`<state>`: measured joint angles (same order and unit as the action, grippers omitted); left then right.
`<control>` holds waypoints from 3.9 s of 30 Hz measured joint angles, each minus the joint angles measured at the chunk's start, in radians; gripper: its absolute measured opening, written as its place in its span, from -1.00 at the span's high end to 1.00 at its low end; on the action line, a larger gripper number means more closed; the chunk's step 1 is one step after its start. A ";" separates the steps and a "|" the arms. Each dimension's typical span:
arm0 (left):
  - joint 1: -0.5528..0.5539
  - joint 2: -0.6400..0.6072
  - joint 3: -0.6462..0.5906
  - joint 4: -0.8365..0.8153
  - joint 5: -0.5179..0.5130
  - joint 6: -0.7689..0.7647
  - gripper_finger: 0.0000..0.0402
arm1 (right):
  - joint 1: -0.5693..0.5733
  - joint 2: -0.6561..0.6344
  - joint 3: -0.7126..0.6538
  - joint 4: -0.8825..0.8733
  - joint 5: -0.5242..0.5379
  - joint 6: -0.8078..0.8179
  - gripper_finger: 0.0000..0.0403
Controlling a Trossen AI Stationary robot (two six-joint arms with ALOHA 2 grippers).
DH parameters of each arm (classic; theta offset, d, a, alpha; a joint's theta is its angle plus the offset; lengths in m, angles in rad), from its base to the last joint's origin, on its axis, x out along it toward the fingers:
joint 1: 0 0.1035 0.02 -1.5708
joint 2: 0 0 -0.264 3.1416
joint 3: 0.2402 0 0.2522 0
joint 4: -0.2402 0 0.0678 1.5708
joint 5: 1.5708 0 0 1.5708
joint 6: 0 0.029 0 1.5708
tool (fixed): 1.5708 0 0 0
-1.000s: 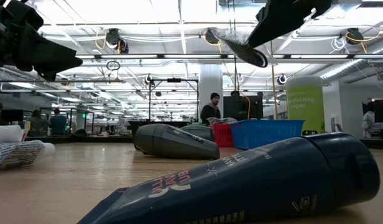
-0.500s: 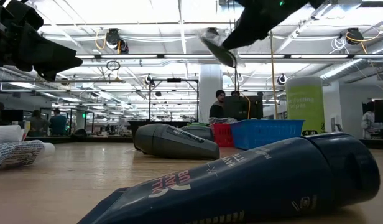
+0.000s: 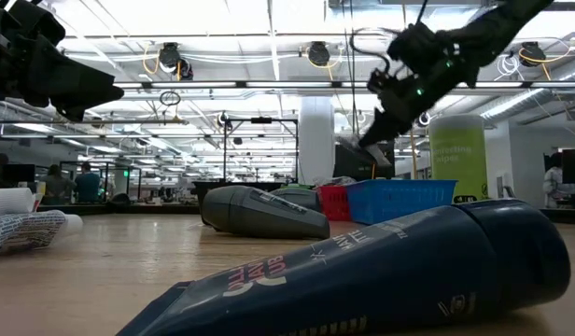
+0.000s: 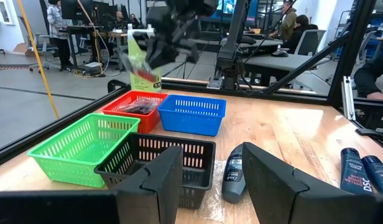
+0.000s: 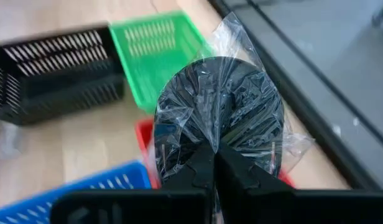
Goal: Pick & Place Travel size toiletries
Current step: Put the black hairbrush into the red bin, then put the bottom gray deodorant into the green bin
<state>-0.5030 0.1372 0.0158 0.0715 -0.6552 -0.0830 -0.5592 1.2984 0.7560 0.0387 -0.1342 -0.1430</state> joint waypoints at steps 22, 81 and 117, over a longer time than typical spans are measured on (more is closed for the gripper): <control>0.000 0.000 0.000 0.000 0.000 0.000 0.19 | -0.023 0.003 -0.262 0.382 0.085 0.036 1.00; 0.000 0.000 0.000 0.000 0.000 0.000 0.19 | 0.051 0.137 0.058 -0.238 0.051 0.157 0.41; 0.000 0.000 0.000 0.000 0.000 0.000 0.19 | 0.319 -0.284 -0.173 0.139 -0.156 0.284 0.50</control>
<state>-0.5026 0.1371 0.0158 0.0715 -0.6552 -0.0830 -0.2402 1.0147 0.5831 0.1773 -0.2901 0.1407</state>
